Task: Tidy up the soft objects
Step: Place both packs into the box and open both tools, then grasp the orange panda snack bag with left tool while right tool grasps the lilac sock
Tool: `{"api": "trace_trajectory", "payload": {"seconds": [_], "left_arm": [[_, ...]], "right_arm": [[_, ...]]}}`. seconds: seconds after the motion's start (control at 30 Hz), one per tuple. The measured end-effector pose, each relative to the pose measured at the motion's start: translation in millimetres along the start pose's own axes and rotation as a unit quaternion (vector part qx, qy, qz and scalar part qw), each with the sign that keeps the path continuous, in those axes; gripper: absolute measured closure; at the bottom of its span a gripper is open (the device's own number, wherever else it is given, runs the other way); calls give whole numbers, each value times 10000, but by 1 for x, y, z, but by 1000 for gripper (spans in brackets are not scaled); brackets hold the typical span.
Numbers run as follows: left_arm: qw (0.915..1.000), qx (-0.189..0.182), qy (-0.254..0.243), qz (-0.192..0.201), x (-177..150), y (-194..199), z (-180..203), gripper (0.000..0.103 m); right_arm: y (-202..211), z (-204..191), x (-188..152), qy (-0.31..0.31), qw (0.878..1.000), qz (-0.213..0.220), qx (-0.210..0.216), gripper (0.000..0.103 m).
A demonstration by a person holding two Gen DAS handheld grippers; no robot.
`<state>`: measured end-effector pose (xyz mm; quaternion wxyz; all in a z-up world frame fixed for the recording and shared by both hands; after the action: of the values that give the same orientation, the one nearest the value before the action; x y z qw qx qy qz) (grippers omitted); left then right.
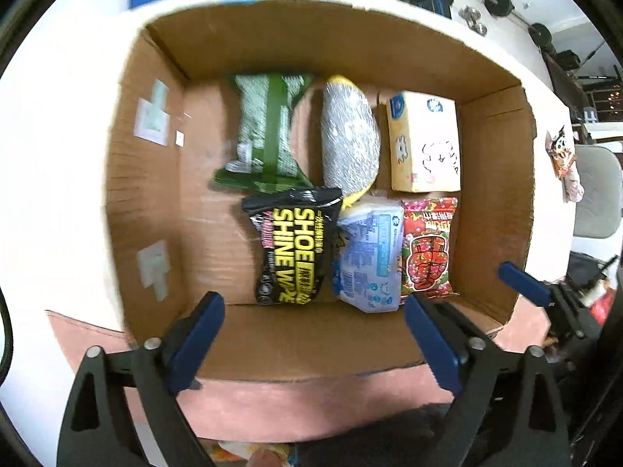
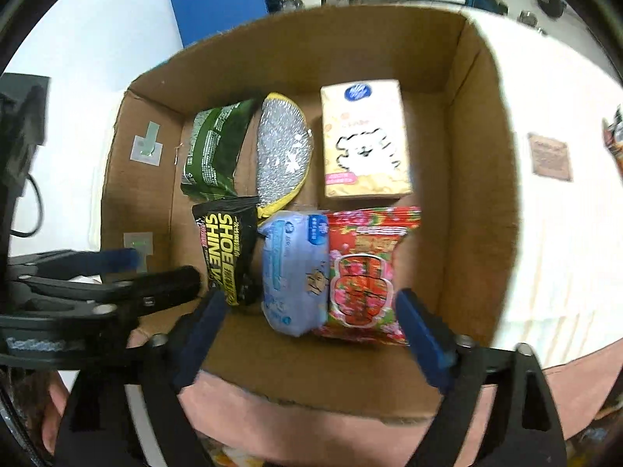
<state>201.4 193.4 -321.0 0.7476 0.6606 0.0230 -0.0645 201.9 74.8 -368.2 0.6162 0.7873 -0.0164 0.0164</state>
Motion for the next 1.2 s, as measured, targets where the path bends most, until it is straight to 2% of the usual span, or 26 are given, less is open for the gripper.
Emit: {"api": "trace_trajectory", "payload": {"seconds": [0.07,0.17,0.23,0.3,0.53,0.73,0.97,1.1,1.2], "left_arm": [[9996,154,-56,244,-8,11,2,4],[9979,205,18,617,-22,23,2,3],[9967,132,178,781,-32,29,-1,3],[9955,132,233,906,-42,23,-19,2],[9858,535,214,1579,-71,58,-17,2],[9786,701,207,1923,-92,85,-8,2],[9742,800,209,2099,-102,111,10,2],[9692,978,171,2256,-98,131,29,2],[9613,1182,-20,2487,-89,149,58,2]], "right_arm": [[13,0,-4,83,9998,61,-183,0],[30,6,-12,138,9985,167,-497,0],[50,11,-23,133,9984,214,-512,0],[63,14,-31,156,9978,308,-559,0],[106,14,-54,249,9939,788,-732,0],[135,17,-75,310,9928,999,-586,0],[160,24,-84,356,9922,1161,-290,0],[179,41,-80,232,9909,1327,-8,0],[194,70,-74,-10,9896,1417,228,0]]}}
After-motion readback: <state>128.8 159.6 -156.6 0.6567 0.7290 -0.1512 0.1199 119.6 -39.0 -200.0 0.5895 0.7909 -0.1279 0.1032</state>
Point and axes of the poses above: each gripper's, at about its wrist camera, not at the fingertips, and y roughly against the way its jaws point, z to its right, x to its top, the point moved 6 cm from there along -y, roughly the way its jaws point, and after that the axes turned 1 degree about z, right-handed, at the moved point
